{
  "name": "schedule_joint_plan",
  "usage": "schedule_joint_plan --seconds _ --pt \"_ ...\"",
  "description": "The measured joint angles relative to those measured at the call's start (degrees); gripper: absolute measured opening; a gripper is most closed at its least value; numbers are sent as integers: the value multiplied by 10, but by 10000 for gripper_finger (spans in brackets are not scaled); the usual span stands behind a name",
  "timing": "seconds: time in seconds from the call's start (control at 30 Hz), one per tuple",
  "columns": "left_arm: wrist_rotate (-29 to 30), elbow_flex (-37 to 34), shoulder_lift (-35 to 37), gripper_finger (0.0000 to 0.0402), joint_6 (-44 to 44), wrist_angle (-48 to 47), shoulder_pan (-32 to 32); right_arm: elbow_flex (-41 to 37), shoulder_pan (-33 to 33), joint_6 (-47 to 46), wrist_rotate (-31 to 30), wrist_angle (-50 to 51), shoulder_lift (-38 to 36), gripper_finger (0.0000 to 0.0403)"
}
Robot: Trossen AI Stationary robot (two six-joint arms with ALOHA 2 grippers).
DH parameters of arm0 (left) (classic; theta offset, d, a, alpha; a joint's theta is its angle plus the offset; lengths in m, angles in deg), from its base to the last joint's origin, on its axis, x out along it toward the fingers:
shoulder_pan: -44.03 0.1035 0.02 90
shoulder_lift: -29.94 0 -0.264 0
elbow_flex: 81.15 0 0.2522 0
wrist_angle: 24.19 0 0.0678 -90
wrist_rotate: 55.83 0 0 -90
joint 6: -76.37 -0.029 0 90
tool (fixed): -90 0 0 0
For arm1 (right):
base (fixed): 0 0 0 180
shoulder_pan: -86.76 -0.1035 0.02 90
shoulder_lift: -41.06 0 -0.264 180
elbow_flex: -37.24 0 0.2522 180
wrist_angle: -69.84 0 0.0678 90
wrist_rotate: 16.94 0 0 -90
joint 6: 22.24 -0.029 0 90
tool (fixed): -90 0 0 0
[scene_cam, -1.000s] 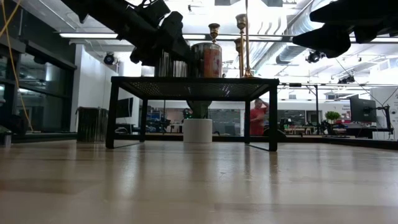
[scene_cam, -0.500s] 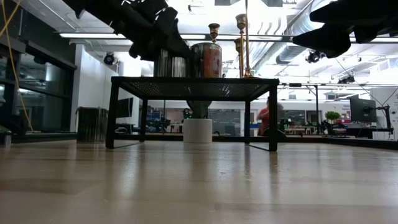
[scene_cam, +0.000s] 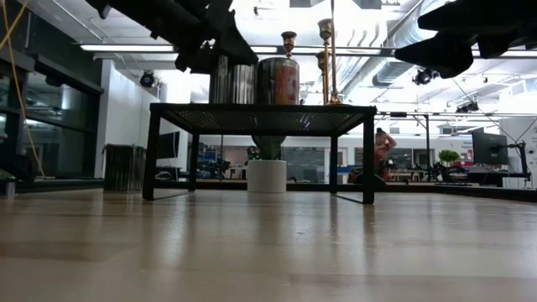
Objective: Pick & Place candle stick holders
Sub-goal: Put the silver scented candle on the shelf
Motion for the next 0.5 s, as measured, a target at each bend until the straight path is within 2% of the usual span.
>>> schedule_joint_plan --seconds 0.5 --pt "-3 0 34 384 -30 -8 0 0 0 0 0 0 0 362"
